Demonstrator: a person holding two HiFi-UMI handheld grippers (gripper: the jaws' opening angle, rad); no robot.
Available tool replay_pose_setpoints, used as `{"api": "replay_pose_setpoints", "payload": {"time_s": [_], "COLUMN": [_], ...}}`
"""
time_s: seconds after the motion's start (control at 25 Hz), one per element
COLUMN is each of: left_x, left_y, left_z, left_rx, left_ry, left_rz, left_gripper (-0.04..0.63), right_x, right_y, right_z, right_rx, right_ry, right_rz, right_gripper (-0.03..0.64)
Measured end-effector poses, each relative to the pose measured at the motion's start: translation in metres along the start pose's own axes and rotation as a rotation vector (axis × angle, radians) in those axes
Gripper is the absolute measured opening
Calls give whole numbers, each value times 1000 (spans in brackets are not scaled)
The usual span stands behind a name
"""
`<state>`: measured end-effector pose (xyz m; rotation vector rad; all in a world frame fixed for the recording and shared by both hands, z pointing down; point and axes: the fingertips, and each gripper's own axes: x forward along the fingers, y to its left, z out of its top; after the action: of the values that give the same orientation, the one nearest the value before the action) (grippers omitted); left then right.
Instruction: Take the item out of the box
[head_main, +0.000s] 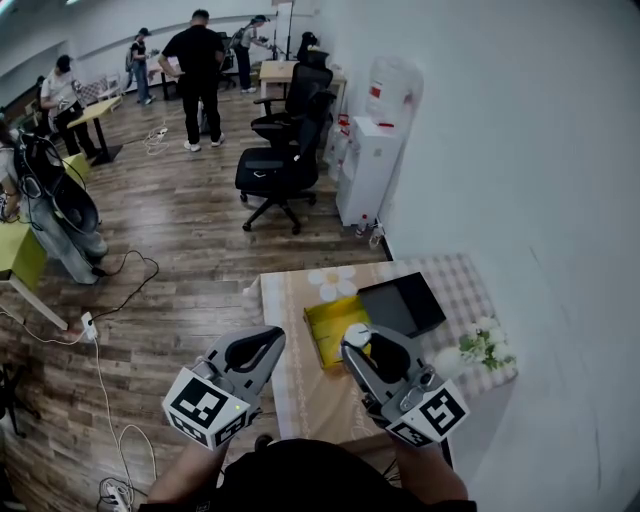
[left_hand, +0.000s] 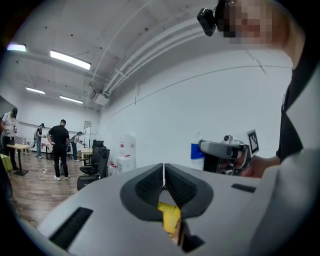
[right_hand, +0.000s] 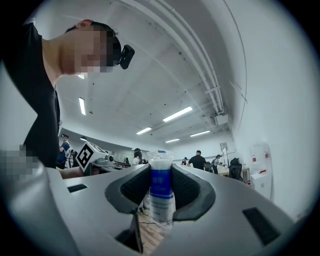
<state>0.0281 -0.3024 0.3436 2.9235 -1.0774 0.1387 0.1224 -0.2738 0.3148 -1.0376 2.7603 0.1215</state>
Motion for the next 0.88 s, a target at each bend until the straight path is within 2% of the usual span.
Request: {"api": "replay_pose_setpoints", "payload": {"time_s": [0.28,0.88], "left_x": [1,1], "left_y": [1,-3], "left_z": [-20,-22], "left_rx": [-35,-47], "left_ry": [35,34], "left_rz": [5,-3], "left_gripper": [20,21], "right_x": [-5,-11], "right_y": [-8,-5], "right_z": [-21,-17], "right_rx": [59,26], "right_ry": [22,28], "right_rz": [-53,-47], "right_gripper": [132,132]}}
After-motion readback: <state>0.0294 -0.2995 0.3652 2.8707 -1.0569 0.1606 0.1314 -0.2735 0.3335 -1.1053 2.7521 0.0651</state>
